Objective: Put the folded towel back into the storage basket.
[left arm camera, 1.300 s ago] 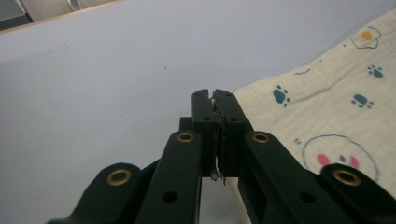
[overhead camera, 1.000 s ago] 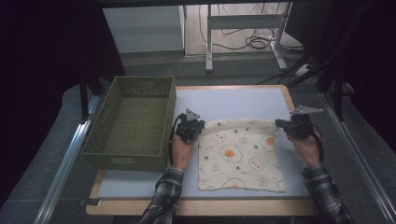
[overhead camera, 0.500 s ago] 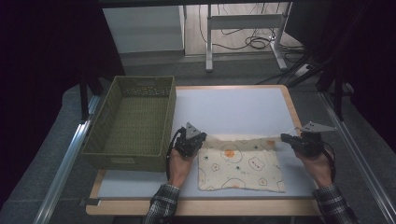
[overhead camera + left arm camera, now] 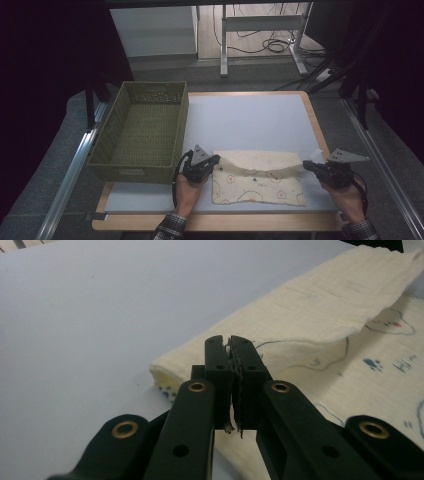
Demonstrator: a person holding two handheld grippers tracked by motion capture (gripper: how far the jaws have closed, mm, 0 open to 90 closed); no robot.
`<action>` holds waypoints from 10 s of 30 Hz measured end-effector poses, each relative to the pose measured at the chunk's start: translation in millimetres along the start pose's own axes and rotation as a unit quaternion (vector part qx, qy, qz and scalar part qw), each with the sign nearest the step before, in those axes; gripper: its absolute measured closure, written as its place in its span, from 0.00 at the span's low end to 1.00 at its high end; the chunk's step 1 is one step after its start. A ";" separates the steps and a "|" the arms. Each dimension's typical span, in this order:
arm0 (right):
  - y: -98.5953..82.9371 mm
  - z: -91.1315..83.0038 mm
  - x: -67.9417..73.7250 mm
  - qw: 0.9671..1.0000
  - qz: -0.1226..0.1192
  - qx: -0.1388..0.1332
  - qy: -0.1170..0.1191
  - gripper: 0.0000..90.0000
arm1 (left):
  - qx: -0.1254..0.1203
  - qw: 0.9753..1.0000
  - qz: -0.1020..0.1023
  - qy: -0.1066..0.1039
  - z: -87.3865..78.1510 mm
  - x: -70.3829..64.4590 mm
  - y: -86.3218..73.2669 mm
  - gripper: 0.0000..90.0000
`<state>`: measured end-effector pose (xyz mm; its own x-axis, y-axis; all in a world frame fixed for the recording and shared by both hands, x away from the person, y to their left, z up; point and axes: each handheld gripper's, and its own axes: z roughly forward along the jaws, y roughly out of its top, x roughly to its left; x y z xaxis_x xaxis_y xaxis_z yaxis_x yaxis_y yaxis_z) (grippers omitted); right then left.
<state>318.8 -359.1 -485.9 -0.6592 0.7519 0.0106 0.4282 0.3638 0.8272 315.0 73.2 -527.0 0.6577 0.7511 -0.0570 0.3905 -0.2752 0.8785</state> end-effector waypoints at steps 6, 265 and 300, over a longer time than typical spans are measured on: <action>-9.0 -11.2 12.3 1.000 -0.007 0.000 0.009 1.00 | -0.010 1.000 0.011 -0.011 -12.7 -11.3 -12.7 0.97; 0.4 18.6 36.6 0.999 -0.003 0.001 0.051 0.95 | 0.059 0.992 0.047 -0.104 162.1 -63.4 130.4 0.96; -4.1 -6.2 0.5 0.999 0.034 -0.003 -0.029 0.71 | 0.069 0.992 0.050 -0.089 165.7 -63.3 143.2 0.43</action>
<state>312.8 -363.5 -485.8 -0.5917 0.8054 0.0343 0.4664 0.3073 0.8295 436.1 -113.2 -476.1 0.7962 0.6014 -0.0661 0.3934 -0.4316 0.8118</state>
